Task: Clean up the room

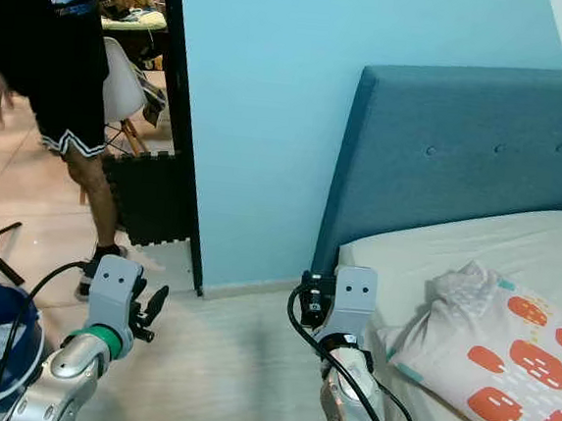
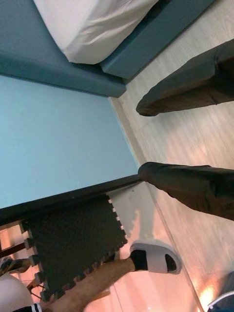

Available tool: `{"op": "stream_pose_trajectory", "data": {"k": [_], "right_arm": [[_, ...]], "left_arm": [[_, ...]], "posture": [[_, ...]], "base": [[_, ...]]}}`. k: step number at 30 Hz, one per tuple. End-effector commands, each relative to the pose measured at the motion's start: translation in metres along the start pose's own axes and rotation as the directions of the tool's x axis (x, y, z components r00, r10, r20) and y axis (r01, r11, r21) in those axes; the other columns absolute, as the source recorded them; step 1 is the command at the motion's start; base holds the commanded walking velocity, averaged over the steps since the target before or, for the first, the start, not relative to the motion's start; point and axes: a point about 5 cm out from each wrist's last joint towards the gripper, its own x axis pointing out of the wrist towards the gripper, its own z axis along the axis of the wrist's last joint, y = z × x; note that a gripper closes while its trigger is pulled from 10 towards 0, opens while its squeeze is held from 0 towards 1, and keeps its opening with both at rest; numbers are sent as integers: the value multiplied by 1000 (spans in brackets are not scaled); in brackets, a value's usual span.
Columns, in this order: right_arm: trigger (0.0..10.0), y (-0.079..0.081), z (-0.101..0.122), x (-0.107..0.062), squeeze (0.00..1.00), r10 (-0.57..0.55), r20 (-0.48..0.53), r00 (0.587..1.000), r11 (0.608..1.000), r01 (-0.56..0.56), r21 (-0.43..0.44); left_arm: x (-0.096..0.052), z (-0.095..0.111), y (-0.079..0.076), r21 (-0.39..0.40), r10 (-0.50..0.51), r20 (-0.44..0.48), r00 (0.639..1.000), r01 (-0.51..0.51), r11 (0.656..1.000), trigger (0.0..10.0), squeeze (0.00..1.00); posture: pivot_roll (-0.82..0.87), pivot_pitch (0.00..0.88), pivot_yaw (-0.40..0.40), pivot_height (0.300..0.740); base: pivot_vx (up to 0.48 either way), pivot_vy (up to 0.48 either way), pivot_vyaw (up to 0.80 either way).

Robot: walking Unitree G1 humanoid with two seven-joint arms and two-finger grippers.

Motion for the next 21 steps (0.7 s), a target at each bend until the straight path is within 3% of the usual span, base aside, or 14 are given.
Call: {"op": "stream_pose_trajectory", "data": {"k": [1, 21], "right_arm": [[10000, 1, -4, -1, 0, -6, -10, 1000, 1000, 6, 1], [10000, 5, -6, 0, 0, 9, -15, 1000, 1000, -9, -4]], "left_arm": [[-1, -6, 1, 6, -2, -19, 1000, 2, 1000, 10000, 0], [-1, -5, 0, 13, -15, -5, 1000, 15, 1000, 10000, 0]], "posture": [[-200, 47, 50, 740], [-193, 33, 51, 740]], "base": [[0, 0, 0], [0, 0, 0]]}}
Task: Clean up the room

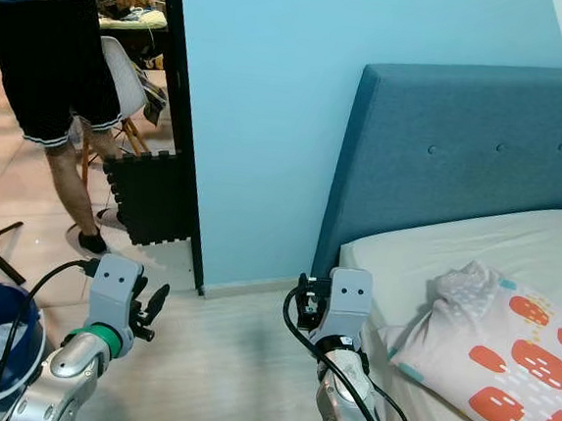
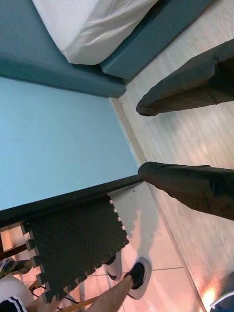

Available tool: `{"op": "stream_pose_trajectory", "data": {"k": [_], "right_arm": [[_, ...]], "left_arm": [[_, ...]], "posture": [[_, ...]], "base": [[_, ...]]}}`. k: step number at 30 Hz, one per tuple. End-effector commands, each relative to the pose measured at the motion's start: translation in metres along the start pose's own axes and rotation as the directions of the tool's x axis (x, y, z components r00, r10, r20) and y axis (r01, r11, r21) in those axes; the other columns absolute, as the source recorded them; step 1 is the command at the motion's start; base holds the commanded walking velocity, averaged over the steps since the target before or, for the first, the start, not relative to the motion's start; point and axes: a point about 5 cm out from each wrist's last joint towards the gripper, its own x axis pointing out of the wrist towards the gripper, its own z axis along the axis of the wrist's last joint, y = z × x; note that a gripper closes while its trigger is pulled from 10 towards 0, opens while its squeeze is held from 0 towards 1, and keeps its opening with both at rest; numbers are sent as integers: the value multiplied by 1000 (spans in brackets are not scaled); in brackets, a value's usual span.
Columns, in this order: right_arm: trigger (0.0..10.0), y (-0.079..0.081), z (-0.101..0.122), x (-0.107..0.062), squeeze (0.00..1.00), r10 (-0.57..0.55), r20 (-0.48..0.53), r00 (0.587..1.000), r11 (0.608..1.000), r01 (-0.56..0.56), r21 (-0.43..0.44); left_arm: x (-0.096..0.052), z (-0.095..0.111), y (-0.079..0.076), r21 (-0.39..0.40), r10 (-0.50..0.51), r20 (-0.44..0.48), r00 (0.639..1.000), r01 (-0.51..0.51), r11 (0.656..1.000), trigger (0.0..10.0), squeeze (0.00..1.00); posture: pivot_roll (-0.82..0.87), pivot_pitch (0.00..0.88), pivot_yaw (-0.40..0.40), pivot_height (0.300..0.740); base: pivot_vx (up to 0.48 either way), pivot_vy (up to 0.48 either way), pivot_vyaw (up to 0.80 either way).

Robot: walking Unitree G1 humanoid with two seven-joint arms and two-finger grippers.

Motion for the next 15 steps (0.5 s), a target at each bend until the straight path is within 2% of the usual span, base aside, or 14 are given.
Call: {"op": "stream_pose_trajectory", "data": {"k": [1, 15], "right_arm": [[10000, 2, -3, 0, 0, 5, -11, 1000, 1000, -5, 5], [10000, 2, -4, 1, 0, 10, -12, 1000, 1000, -10, 2]], "left_arm": [[-1, -6, 0, 7, -6, -16, 1000, 6, 1000, 10000, 0], [-1, -5, 1, 11, -3, -10, 1000, 3, 1000, 10000, 0]], "posture": [[-193, 33, 51, 740], [-193, 21, 52, 740]], "base": [[0, 0, 0], [0, 0, 0]]}}
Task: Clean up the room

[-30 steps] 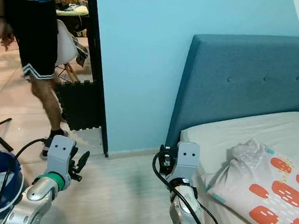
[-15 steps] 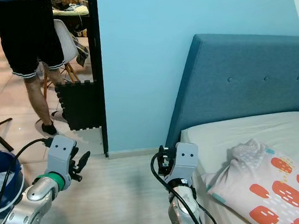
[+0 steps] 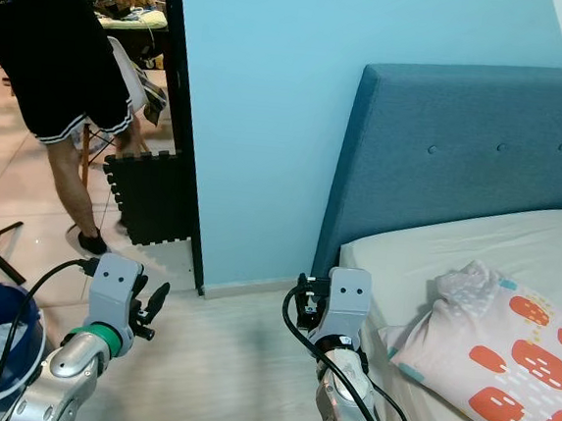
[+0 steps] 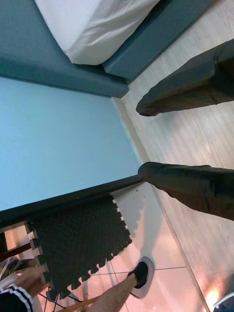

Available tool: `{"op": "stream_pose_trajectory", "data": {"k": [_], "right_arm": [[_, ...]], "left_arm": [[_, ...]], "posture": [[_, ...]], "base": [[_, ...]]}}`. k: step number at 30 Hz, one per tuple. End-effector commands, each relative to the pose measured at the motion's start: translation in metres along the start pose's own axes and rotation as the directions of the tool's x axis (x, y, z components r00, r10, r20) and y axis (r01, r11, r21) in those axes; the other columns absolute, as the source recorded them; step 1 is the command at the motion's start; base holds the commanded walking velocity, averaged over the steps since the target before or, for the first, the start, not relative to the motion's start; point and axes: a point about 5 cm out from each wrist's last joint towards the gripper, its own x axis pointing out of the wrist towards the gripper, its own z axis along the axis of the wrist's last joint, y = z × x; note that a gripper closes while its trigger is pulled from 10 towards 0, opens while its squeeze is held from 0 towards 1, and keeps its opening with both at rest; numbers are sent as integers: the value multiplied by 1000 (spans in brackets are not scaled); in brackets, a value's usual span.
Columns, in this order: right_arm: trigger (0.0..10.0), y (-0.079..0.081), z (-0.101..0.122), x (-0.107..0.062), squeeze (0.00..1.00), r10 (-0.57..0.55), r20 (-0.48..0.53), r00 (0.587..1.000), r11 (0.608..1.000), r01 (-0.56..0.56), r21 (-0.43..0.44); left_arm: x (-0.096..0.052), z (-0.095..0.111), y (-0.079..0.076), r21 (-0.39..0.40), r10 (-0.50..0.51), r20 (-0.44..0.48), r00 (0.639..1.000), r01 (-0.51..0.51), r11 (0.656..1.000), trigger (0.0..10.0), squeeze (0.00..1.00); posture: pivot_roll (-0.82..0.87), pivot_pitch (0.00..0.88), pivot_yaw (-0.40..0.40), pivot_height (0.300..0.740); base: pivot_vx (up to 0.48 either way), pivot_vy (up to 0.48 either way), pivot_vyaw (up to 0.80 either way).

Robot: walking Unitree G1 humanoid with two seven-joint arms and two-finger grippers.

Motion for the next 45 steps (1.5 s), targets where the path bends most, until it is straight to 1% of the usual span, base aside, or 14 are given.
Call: {"op": "stream_pose_trajectory", "data": {"k": [1, 19, 22, 24, 27, 28, 29, 30, 31, 32, 35, 39, 42, 45], "right_arm": [[10000, 2, -3, 0, 0, 10, -8, 1000, 1000, -10, 3], [10000, 5, -6, -1, 0, 25, -13, 1000, 1000, -25, -2], [10000, 4, -9, -2, 0, 28, -31, 999, 999, -29, -31], [10000, 1, -21, -2, 0, 33, -106, 994, 996, -42, -79], [10000, -8, -44, -5, 0, 35, -250, 967, 991, -65, -114], [10000, -8, -44, -5, 0, 35, -250, 967, 991, -65, -114], [10000, -10, -43, -2, 0, 54, -245, 968, 989, -85, -119], [10000, -10, -39, 1, 0, 63, -228, 972, 989, -92, -119], [10000, -10, -39, 1, 0, 63, -228, 972, 989, -92, -119], [10000, -9, -34, 4, 0, 77, -207, 975, 988, -103, -117], [10000, -5, -24, 13, 0, 104, -170, 980, 985, -125, -118], [10000, 5, -15, 21, 0, 147, -133, 980, 980, -162, -112], [10000, 9, -14, 23, 0, 155, -119, 981, 981, -167, -98], [10000, 8, -18, 20, 0, 131, -120, 984, 987, -142, -82]], "left_arm": [[-1, -6, 1, 5, -3, -19, 1000, 3, 1000, 10000, 0], [-2, -8, 1, 15, 4, -24, 1000, -4, 1000, 10000, 0], [-4, -13, 3, 23, 6, -39, 999, -5, 1000, 10000, 0], [-11, -28, 9, 36, 27, -93, 995, -23, 999, 10000, 0], [-19, -59, 17, 58, 39, -271, 962, -25, 998, 10000, 0], [-19, -59, 17, 58, 39, -271, 962, -25, 998, 10000, 0], [-18, -52, 24, 39, 98, -230, 968, -91, 995, 10000, 0], [-16, -46, 27, 23, 127, -190, 974, -125, 992, 10000, 0], [-16, -46, 27, 23, 127, -190, 974, -125, 992, 10000, 0], [-14, -37, 30, -5, 159, -147, 976, -162, 987, 10000, 0], [-11, -24, 35, -41, 218, -84, 972, -222, 974, 10000, 0], [-11, -13, 33, -21, 209, -16, 978, -210, 978, 10000, 0], [-12, -11, 31, 15, 203, 1, 979, -203, 979, 10000, 0], [-11, -11, 27, 39, 187, 9, 982, -187, 982, 10000, 0]], "posture": [[-192, 23, 53, 740], [-188, 30, 50, 740], [-188, 27, 50, 740], [-177, 28, 42, 740], [-166, 28, 34, 740], [-166, 28, 34, 740], [-154, 22, 21, 740], [-153, 22, 19, 740], [-153, 22, 19, 740], [-144, 21, 10, 740], [-126, 19, -12, 740], [-111, 21, -23, 740], [-114, 18, -11, 740], [-118, 18, 2, 740]], "base": [[0, 0, 0], [0, 0, 0], [0, 0, 0], [0, 0, 0], [0, 0, 0], [0, 0, 0], [0, 0, 0], [0, 0, 0], [0, 0, 0], [0, 0, 0], [0, 0, 0], [0, 0, 0], [0, 0, 0], [0, 0, 0]]}}
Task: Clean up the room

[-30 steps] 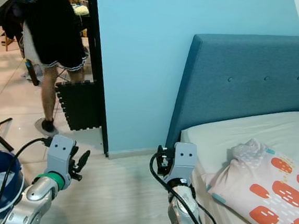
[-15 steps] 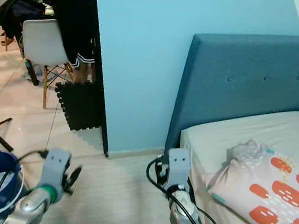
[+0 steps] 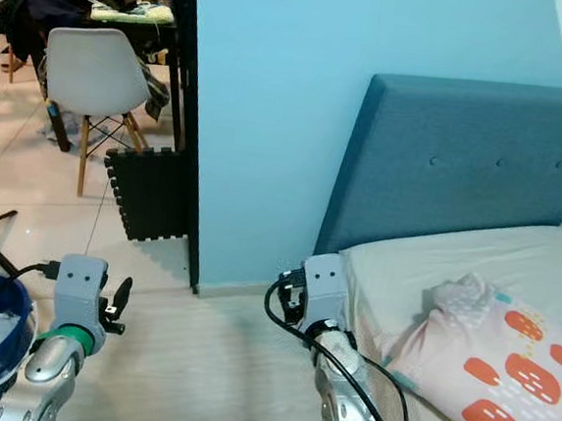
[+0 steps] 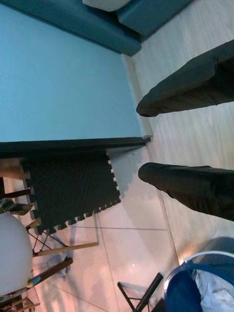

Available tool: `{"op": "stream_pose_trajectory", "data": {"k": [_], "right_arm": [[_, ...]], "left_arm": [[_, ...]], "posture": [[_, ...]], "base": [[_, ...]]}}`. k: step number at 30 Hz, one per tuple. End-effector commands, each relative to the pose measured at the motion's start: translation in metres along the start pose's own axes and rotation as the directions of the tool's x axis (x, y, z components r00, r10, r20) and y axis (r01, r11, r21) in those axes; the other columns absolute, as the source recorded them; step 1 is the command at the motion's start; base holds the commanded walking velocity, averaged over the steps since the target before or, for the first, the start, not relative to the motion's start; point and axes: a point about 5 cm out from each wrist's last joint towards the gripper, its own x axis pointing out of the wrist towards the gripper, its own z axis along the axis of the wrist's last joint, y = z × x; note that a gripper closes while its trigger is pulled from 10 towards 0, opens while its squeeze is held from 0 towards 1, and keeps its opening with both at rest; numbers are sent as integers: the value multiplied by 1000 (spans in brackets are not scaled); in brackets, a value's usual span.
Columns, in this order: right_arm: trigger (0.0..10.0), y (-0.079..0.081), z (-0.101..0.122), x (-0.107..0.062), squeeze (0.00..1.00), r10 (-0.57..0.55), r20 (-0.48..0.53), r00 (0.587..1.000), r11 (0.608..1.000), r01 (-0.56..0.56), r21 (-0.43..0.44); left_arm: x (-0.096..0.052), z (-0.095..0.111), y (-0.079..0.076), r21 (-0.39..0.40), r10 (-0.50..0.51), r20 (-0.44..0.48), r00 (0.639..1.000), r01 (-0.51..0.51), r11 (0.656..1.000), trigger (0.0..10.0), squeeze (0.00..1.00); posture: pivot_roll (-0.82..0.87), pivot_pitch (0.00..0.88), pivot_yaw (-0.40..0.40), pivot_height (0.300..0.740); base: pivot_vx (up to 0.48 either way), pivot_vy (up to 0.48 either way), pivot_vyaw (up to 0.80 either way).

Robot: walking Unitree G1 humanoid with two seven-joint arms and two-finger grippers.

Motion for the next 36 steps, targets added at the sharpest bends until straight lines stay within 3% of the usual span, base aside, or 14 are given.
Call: {"op": "stream_pose_trajectory", "data": {"k": [1, 8, 12, 14, 20, 21, 24, 36], "right_arm": [[10000, -2, -9, -5, 0, -30, -18, 999, 999, 31, 25], [10000, 1, -14, -11, 0, -42, -10, 999, 998, 43, 53], [10000, -2, -12, -10, 0, -57, -5, 998, 984, 57, 166], [10000, -5, -10, -9, 0, -67, 2, 998, 981, 66, 183], [10000, -11, -7, -8, 0, -81, 11, 997, 985, 78, 151], [10000, -10, -8, -9, 0, -82, 10, 997, 985, 79, 152], [10000, -9, -9, -9, 0, -81, 8, 997, 985, 79, 156], [10000, -9, -9, -10, 0, -77, 10, 997, 987, 75, 143]], "left_arm": [[-3, -1, -6, 29, -35, 6, 999, 35, 999, 10000, 0], [-3, 5, -16, 13, -97, 34, 995, 97, 995, 10000, 0], [-1, 6, -20, -34, -91, 24, 996, 92, 995, 10000, 0], [-1, 7, -22, -54, -90, 22, 996, 91, 994, 10000, 0], [0, 6, -23, -68, -109, 3, 994, 109, 992, 10000, 0], [-2, 8, -26, -36, -160, 20, 987, 160, 986, 10000, 0], [-2, 10, -28, -18, -185, 29, 982, 186, 982, 10000, 0], [2, 11, -26, -12, -150, 31, 988, 150, 989, 10000, 0]], "posture": [[-123, 20, 11, 740], [-137, 26, 24, 740], [-136, 27, 22, 740], [-137, 28, 22, 740], [-137, 30, 23, 740], [-138, 28, 25, 740], [-139, 28, 26, 740], [-148, 19, 29, 740]], "base": [[0, 0, 0], [0, 0, 0], [0, 0, -513], [0, 0, -784], [0, 0, -781], [0, 0, -781], [0, 0, -781], [0, 0, -782]]}}
